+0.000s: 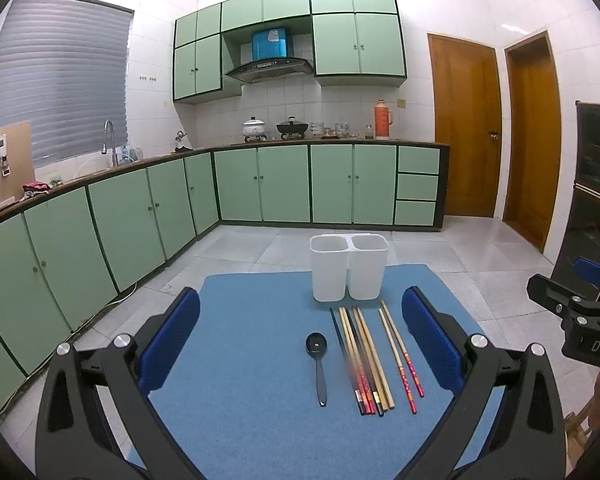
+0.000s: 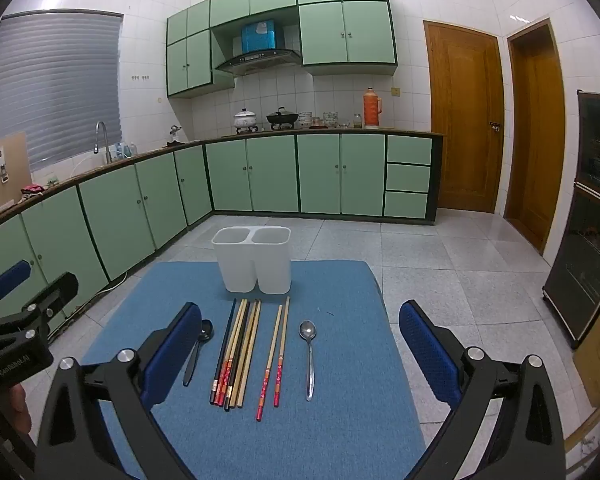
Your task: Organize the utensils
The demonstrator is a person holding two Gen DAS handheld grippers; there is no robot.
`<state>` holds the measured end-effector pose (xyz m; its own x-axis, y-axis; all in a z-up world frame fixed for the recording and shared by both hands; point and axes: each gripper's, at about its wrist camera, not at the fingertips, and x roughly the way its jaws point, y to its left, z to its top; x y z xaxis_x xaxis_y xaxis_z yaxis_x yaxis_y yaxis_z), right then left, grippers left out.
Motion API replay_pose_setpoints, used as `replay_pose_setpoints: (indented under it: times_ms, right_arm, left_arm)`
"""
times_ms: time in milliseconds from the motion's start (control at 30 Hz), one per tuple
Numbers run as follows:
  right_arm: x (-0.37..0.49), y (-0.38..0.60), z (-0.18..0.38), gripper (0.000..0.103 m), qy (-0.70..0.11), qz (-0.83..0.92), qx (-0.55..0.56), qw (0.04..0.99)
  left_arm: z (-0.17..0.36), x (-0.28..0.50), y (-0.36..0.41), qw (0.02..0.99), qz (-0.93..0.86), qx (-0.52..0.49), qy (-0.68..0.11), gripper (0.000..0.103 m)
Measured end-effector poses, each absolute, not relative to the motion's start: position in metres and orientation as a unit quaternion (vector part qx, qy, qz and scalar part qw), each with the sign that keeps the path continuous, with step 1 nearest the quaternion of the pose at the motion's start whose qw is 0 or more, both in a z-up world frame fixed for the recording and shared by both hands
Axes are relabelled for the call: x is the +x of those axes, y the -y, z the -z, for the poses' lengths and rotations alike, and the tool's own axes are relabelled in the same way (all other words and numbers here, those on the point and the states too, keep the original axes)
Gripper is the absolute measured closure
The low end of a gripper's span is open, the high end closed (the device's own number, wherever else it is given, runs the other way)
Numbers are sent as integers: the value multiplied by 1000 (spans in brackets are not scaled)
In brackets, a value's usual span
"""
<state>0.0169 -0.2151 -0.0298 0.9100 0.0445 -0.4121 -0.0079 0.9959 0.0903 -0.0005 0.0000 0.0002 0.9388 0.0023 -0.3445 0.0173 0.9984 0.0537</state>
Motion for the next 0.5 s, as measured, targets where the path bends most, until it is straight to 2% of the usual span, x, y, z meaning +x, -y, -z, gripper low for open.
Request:
replay_pose_setpoints:
  times_ms: [500]
  right_arm:
    - [18, 215, 31, 6, -211, -13, 43, 976]
  left_arm:
    - [0, -1, 0, 984, 4, 29, -174, 5]
